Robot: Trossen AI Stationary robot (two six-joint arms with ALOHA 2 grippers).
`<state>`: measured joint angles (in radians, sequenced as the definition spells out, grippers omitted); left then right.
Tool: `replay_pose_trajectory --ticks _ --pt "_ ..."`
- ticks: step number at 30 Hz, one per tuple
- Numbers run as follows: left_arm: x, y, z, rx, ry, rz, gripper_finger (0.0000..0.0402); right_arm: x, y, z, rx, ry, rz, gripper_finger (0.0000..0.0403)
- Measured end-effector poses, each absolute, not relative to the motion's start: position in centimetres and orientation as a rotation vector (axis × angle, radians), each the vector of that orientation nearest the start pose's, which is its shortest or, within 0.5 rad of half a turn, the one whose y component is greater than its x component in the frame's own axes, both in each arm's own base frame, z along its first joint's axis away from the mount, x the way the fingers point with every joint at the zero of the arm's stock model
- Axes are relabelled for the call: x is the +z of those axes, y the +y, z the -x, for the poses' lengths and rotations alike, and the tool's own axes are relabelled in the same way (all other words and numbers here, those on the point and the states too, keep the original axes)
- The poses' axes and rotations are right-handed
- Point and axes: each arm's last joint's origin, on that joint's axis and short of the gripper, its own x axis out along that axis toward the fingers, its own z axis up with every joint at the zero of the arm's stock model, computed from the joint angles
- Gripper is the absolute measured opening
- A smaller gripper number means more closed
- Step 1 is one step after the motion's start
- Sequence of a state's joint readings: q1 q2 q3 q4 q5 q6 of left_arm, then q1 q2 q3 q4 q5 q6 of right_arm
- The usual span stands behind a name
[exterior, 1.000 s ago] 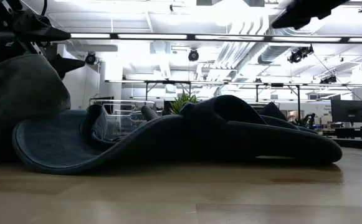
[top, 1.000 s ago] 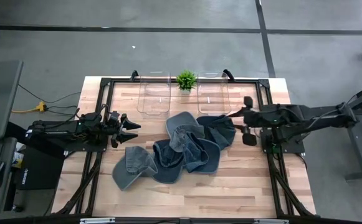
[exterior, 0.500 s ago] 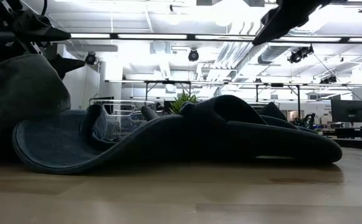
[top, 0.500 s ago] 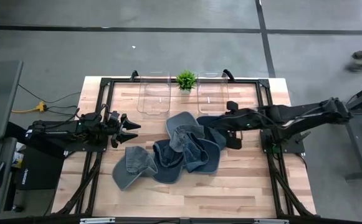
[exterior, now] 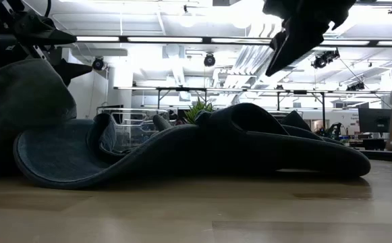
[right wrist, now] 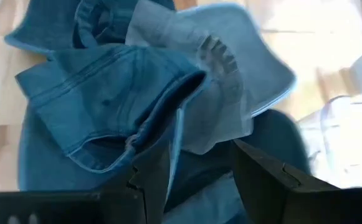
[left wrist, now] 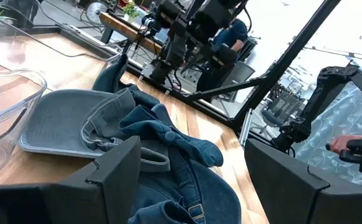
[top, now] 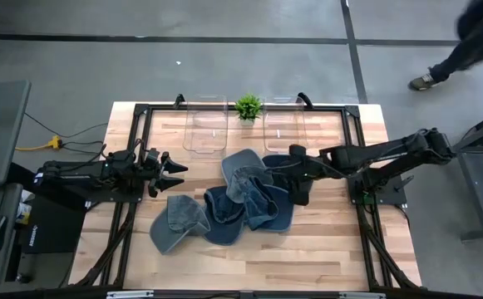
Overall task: Pick & Place hat
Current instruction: Put the bottom right blue cap into the right transparent bin
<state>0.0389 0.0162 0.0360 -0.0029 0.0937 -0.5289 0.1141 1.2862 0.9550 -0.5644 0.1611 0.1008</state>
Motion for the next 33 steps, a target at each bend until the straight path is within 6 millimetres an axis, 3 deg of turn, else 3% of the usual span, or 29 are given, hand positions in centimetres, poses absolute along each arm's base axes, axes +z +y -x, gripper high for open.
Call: replay_pose_trajectory --ticks 8,19,33 --pt "17.4 0.1 -9.6 -0.058 -0.002 0.528 0.0266 24.2 3.6 -26.5 -0.039 0.955 -0.058 0.0157" --pt "17.4 0.1 -9.6 -0.058 -0.002 0.528 0.0266 20.8 4.0 -28.2 -0.103 1.085 -0.247 0.0159" --pt "17.4 0.1 -9.6 -0.058 -0.002 0.528 0.0266 19.8 3.1 -28.9 -0.190 1.084 -0.111 0.0163"
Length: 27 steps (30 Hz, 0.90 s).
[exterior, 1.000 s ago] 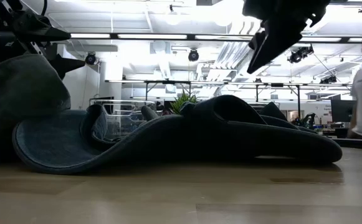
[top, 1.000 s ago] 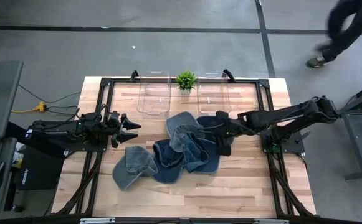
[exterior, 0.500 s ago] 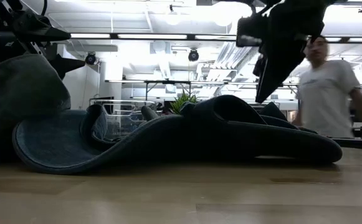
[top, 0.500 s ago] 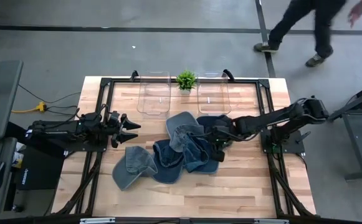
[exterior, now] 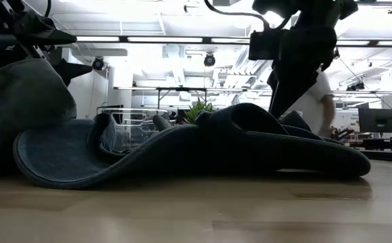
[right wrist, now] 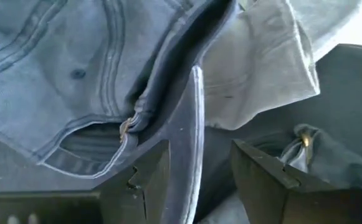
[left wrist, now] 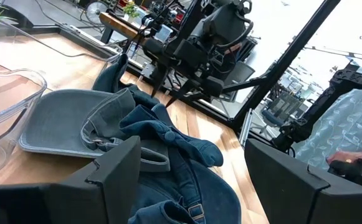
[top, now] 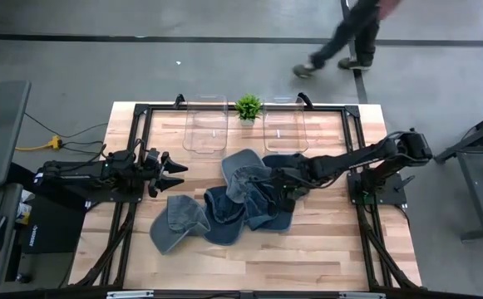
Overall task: Pick & Place hat
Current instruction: Put the bottom right blue cap into the right transparent bin
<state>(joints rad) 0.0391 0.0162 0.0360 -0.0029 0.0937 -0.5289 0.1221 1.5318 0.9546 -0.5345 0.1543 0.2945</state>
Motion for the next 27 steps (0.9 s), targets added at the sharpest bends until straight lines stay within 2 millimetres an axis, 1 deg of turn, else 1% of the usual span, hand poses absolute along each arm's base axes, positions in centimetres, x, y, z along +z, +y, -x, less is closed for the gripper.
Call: replay_pose_trajectory --ticks 4,11,14,21,27 --pt "17.4 0.1 -9.6 -0.058 -0.002 0.528 0.0266 19.5 2.6 -28.9 -0.173 1.105 -0.125 0.0163" --pt "17.4 0.1 -9.6 -0.058 -0.002 0.528 0.0266 18.9 1.4 -29.3 -0.091 1.141 -0.173 0.0163" --pt "17.4 0.1 -9.6 -0.058 -0.002 0.528 0.0266 18.8 1.0 -29.5 -0.058 1.135 -0.211 0.0163" --pt "17.4 0.1 -9.6 -0.058 -0.002 0.528 0.0266 18.7 -0.1 -29.6 -0.034 1.120 -0.231 0.0163" --pt "17.4 0.1 -9.6 -0.058 -0.002 0.528 0.0266 17.7 0.1 -29.2 0.022 1.110 -0.302 0.0163"
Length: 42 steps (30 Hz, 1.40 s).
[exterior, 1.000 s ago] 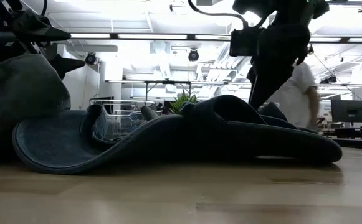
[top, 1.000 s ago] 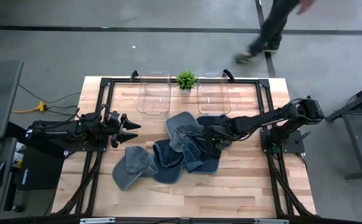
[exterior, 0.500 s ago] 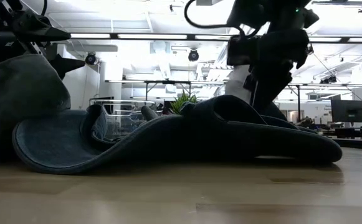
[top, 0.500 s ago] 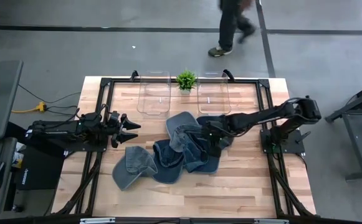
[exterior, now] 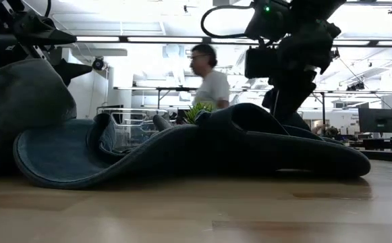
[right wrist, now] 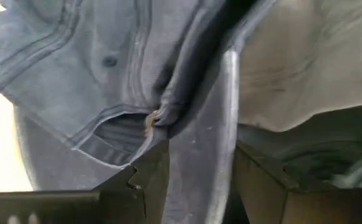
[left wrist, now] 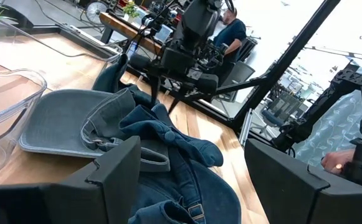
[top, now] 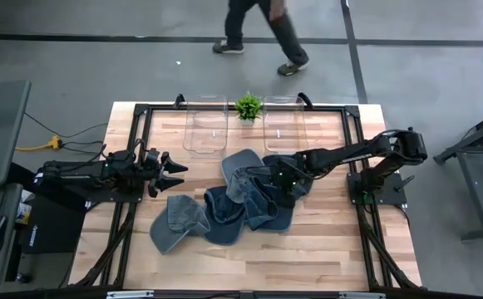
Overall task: Pick & Place hat
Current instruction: Put the bottom right blue cap into the right transparent bin
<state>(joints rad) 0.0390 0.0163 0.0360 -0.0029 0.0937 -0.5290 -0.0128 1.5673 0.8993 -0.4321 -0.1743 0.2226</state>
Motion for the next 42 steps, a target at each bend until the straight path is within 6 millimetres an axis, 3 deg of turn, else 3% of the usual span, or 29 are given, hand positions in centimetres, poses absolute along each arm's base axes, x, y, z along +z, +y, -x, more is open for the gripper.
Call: replay_pose_trajectory --ticks 11,28,36,42 --pt "17.4 0.1 -9.6 -0.058 -0.002 0.528 0.0266 17.5 0.2 -29.3 0.043 1.092 -0.339 0.0125" --pt "17.4 0.1 -9.6 -0.058 -0.002 0.528 0.0266 17.6 0.3 -29.3 0.072 1.091 -0.371 0.0011" --pt "17.4 0.1 -9.6 -0.058 -0.002 0.528 0.0266 17.7 0.3 -29.2 0.058 1.091 -0.399 0.0007" --pt "17.4 0.1 -9.6 -0.058 -0.002 0.528 0.0266 19.8 0.8 -28.4 0.061 1.029 -0.404 0.0007"
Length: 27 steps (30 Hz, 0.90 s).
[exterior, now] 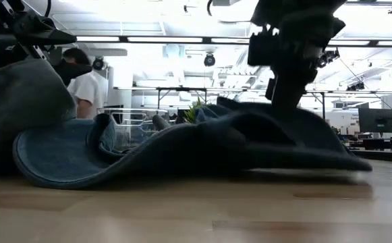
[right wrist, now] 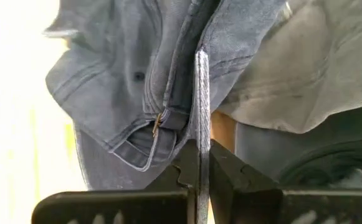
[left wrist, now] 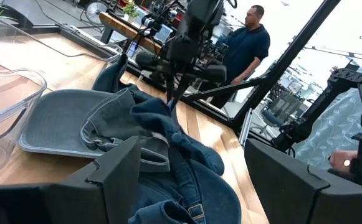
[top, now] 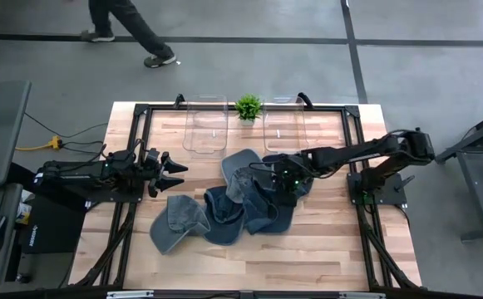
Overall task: Pick & Place hat
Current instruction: Put the bottom right blue cap into the right transparent bin
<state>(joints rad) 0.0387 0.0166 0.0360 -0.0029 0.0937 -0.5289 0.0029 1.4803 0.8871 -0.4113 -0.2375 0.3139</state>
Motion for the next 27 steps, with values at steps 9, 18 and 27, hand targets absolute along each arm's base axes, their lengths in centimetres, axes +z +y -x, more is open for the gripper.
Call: replay_pose_trajectory --ticks 9,18,27 --pt "17.4 0.1 -9.6 -0.058 -0.002 0.528 0.0266 24.4 2.3 -25.8 0.090 0.893 -0.400 0.0007" --pt "17.4 0.1 -9.6 -0.058 -0.002 0.528 0.0266 28.4 3.0 -22.9 -0.065 0.678 -0.370 0.0007" --pt "17.4 0.1 -9.6 -0.058 -0.002 0.528 0.0266 31.5 0.5 -19.7 -0.532 0.380 -0.383 0.0007"
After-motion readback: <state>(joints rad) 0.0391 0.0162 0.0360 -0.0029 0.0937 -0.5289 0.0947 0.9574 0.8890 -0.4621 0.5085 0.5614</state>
